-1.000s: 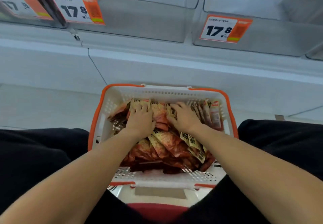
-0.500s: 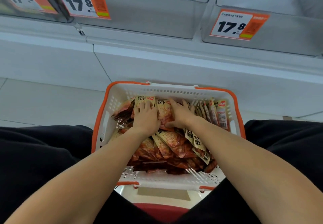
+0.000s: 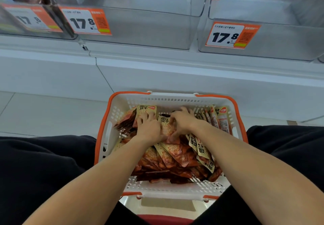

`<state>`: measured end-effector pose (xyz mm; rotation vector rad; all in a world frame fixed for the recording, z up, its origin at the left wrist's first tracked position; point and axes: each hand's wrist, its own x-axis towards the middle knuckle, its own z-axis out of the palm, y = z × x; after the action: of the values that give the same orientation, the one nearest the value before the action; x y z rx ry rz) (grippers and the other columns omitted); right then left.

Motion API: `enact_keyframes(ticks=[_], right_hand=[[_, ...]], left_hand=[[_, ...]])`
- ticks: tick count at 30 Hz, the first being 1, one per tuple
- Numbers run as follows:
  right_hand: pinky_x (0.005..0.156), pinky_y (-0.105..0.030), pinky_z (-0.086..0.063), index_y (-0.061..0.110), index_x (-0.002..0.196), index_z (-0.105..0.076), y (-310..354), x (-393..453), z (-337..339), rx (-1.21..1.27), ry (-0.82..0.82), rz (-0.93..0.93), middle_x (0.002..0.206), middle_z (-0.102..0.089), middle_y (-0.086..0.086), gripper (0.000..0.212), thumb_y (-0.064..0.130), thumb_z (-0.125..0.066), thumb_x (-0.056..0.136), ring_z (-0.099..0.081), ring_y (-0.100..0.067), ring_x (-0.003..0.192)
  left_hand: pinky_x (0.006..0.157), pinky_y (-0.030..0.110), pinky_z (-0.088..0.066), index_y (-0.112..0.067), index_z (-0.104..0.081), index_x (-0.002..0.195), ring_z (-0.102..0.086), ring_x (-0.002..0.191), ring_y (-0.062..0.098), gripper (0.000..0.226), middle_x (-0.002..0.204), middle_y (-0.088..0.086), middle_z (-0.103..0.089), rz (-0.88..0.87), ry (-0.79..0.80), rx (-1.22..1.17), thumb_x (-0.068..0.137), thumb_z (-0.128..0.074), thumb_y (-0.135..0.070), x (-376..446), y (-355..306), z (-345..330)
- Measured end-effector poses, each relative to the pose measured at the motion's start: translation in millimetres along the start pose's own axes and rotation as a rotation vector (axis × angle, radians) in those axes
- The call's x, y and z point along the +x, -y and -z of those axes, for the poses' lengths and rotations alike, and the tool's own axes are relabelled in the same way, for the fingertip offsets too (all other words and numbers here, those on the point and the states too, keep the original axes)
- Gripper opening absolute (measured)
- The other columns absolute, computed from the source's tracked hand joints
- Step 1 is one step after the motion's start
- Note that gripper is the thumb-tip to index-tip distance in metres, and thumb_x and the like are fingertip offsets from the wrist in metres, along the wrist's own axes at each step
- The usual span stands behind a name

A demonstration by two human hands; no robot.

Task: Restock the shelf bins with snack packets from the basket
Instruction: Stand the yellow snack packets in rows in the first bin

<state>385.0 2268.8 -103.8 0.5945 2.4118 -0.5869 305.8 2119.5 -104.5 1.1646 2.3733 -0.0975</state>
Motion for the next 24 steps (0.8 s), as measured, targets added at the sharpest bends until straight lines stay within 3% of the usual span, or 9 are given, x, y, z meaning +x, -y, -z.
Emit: enact_keyframes(ticks=[2, 4, 6, 9, 12, 15, 16, 19, 24], right_hand=[[0.115, -0.048, -0.026, 0.030, 0.111, -0.054, 2.3, 0.9, -7.1, -0.007, -0.063, -0.005, 0.132, -0.046, -0.002, 0.072, 0.053, -0.090, 0.053, -0.031, -0.033, 0.133], [0.115, -0.048, -0.024, 0.022, 0.130, -0.045, 6.7, 0.9, -9.7, -0.092, -0.094, 0.043, 0.136, -0.049, -0.004, 0.079, 0.039, -0.086, 0.065, -0.032, -0.030, 0.133], [0.113, -0.049, -0.025, 0.020, 0.135, -0.043, 7.7, -0.3, -3.6, -0.104, -0.094, 0.064, 0.134, -0.048, -0.002, 0.088, 0.044, -0.088, 0.063, -0.032, -0.028, 0.132], [0.092, -0.035, -0.044, 0.023, 0.118, -0.059, 10.2, -6.6, 23.5, 0.116, -0.148, 0.109, 0.118, -0.059, 0.002, 0.067, 0.037, -0.091, 0.061, -0.053, -0.021, 0.112], [0.068, -0.031, -0.047, 0.021, 0.087, -0.068, 18.8, -19.2, 65.7, 0.318, -0.204, 0.204, 0.088, -0.069, 0.001, 0.033, 0.028, -0.091, 0.064, -0.062, -0.019, 0.080], [0.064, -0.030, -0.051, 0.023, 0.087, -0.067, 29.0, -36.3, 112.0, 0.549, -0.224, 0.267, 0.085, -0.068, 0.002, 0.040, 0.025, -0.096, 0.059, -0.064, -0.014, 0.075], [0.062, -0.029, -0.054, 0.019, 0.094, -0.069, 32.6, -43.4, 126.3, 0.690, -0.216, 0.293, 0.086, -0.069, 0.002, 0.042, 0.019, -0.095, 0.061, -0.066, -0.012, 0.075], [0.064, -0.027, -0.057, 0.016, 0.113, -0.068, 46.8, -64.7, 165.0, 1.017, -0.246, 0.385, 0.097, -0.075, -0.001, 0.047, 0.005, -0.087, 0.071, -0.072, -0.012, 0.083], [0.064, -0.036, -0.061, 0.017, 0.108, -0.069, 82.1, -80.0, 190.7, 1.028, -0.547, 0.419, 0.097, -0.077, -0.003, 0.031, 0.011, -0.082, 0.080, -0.074, -0.017, 0.085]], left_hand=[[0.115, 0.054, -0.020, -0.016, -0.070, 0.108, -0.021, 0.139, 0.038, 0.045, 0.150, 0.007, -0.029, -0.020, -0.039, 0.025, 0.082, -0.070, -0.053, -5.2, -3.8, -4.7], [0.116, 0.052, -0.019, -0.018, -0.068, 0.111, -0.019, 0.141, 0.034, 0.043, 0.151, 0.003, -0.030, -0.037, -0.080, -0.034, 0.081, -0.073, -0.049, -10.4, -2.5, -6.9], [0.115, 0.048, -0.023, -0.022, -0.062, 0.121, -0.027, 0.138, 0.028, 0.052, 0.145, 0.000, -0.040, -0.025, -0.115, -0.215, 0.077, -0.077, -0.046, -14.5, 0.4, -0.8], [0.093, 0.033, -0.049, -0.016, -0.051, 0.126, -0.057, 0.105, 0.017, 0.069, 0.115, 0.001, -0.060, 0.046, -0.088, -0.634, 0.072, -0.086, -0.042, -12.3, 6.2, 32.0], [0.061, 0.020, -0.049, -0.015, -0.066, 0.106, -0.064, 0.074, 0.012, 0.033, 0.090, 0.000, -0.071, -0.028, 0.070, -0.732, 0.082, -0.081, -0.032, -6.2, 18.2, 81.4], [0.061, 0.021, -0.053, -0.020, -0.072, 0.088, -0.066, 0.065, 0.006, 0.009, 0.068, -0.012, -0.070, -0.176, 0.121, -0.617, 0.089, -0.074, -0.029, -4.0, 30.6, 146.6], [0.063, 0.017, -0.052, -0.023, -0.073, 0.087, -0.066, 0.066, 0.002, 0.003, 0.067, -0.017, -0.070, -0.214, 0.114, -0.643, 0.089, -0.074, -0.025, -6.2, 34.0, 171.0], [0.076, 0.014, -0.054, -0.022, -0.075, 0.104, -0.072, 0.088, 0.004, 0.020, 0.093, -0.011, -0.077, -0.294, -0.016, -0.687, 0.084, -0.077, -0.021, -14.4, 43.9, 233.8], [0.076, 0.019, -0.058, -0.017, -0.074, 0.104, -0.074, 0.086, 0.008, 0.021, 0.095, -0.006, -0.077, -0.383, -0.275, -0.786, 0.084, -0.071, -0.023, -27.2, 55.7, 277.7]])
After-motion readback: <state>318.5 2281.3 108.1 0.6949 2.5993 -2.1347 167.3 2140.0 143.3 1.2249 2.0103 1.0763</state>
